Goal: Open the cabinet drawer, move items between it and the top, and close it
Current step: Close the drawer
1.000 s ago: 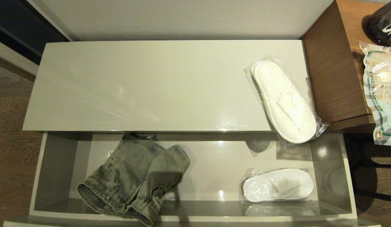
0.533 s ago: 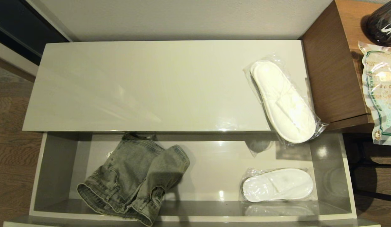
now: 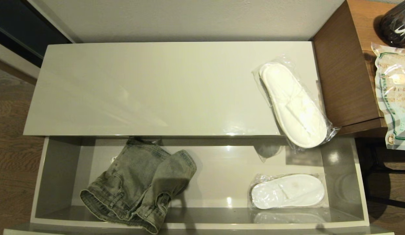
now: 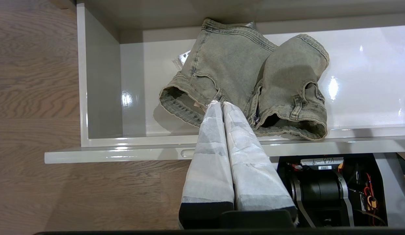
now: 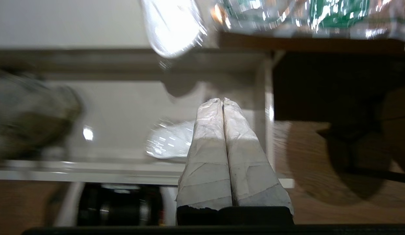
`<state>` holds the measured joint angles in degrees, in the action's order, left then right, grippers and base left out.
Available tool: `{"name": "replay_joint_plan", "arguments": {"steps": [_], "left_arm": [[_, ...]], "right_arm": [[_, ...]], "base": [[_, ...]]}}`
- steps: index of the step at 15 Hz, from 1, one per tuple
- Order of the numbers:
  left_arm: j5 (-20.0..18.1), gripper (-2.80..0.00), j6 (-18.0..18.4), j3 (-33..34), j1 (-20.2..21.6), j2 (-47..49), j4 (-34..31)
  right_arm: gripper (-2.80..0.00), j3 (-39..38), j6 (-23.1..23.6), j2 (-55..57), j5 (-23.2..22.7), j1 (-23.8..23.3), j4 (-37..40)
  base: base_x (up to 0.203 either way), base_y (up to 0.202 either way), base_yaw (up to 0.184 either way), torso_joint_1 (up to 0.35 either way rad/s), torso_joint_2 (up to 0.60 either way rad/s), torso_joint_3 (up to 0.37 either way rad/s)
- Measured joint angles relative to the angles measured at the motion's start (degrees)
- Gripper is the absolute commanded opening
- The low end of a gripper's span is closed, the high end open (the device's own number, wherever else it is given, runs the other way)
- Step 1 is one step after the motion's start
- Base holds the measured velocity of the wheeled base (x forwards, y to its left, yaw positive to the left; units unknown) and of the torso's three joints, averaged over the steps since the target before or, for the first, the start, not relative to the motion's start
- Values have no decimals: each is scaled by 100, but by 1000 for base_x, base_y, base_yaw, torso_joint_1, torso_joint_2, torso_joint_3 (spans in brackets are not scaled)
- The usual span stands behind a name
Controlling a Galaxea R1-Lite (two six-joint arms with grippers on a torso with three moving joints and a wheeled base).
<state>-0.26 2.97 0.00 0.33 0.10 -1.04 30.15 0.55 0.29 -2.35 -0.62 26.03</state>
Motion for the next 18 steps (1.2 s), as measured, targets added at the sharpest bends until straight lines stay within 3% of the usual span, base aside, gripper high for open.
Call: {"name": "replay_joint_plan", "arguments": {"steps": [3, 5, 7, 18], "left_arm": [[0, -280, 0, 0, 0, 0, -1], [-4, -280, 0, 0, 0, 0, -1], [-3, -280, -1, 0, 0, 0, -1], [-1, -280, 0, 0, 0, 0, -1]], "right_arm": [[-280, -1949, 839, -29, 290, 0, -1827], [-280, -2559, 959, -39, 214, 2, -2826], [-280, -2804, 538, -40, 110, 7, -2690], [-280, -3010, 173, -40, 142, 10, -2581]], "base": [[0, 0, 0, 0, 0, 0], [0, 0, 0, 0, 0, 0], [0, 0, 0, 0, 0, 0], [0, 0, 0, 0, 0, 0]]}}
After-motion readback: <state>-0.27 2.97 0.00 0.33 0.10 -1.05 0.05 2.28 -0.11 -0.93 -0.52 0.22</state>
